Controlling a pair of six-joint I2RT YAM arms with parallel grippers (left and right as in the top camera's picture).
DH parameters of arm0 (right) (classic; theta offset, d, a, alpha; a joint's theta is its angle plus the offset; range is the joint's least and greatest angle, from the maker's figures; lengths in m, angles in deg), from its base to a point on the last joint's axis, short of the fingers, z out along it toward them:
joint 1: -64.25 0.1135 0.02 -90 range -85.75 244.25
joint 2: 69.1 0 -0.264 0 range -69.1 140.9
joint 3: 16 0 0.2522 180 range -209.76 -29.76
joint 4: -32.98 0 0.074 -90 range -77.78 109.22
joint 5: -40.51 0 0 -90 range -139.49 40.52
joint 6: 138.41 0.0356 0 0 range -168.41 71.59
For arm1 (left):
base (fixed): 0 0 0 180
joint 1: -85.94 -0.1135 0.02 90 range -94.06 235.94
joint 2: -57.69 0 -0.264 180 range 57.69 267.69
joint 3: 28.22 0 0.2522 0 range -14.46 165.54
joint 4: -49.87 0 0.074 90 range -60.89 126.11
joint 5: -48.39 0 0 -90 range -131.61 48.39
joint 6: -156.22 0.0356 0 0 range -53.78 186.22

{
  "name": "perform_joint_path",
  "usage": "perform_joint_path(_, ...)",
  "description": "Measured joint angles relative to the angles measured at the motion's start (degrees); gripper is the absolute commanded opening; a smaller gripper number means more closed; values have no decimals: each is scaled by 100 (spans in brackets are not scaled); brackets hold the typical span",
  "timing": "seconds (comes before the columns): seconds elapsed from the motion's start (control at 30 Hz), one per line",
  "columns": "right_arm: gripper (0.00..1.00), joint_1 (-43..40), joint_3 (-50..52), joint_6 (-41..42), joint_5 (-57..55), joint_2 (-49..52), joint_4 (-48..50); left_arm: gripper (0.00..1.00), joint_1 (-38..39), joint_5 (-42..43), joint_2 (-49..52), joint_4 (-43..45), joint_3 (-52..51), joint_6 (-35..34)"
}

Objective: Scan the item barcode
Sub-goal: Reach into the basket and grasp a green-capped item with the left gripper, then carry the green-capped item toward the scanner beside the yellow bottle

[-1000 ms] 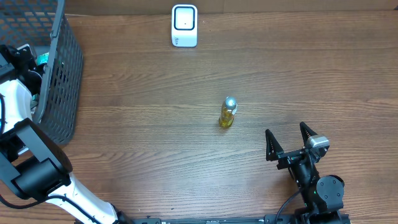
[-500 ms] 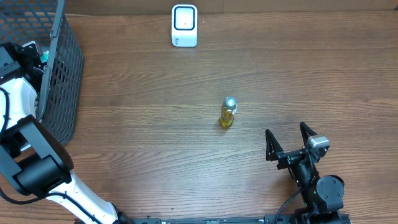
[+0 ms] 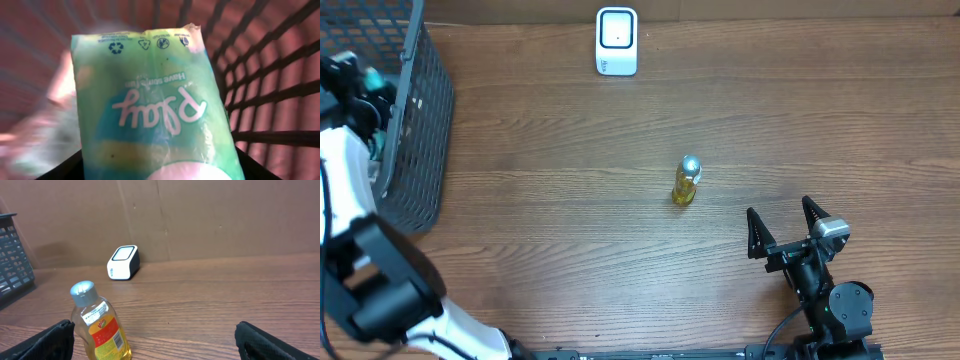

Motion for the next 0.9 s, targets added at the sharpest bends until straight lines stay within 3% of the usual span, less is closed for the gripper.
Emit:
perform_joint_path(0.4, 100, 0, 0, 4, 0, 0, -2, 44, 245, -203, -2616, -70, 2, -627)
perform_joint_path(0.67, 100, 0, 0, 2, 0, 0, 0, 43, 1469, -221, -3705, -1119, 9, -946)
perform_joint_path(0.9, 100, 0, 0, 4, 2, 0, 0, 41, 2677, -205, -3807, -2109, 9, -1182)
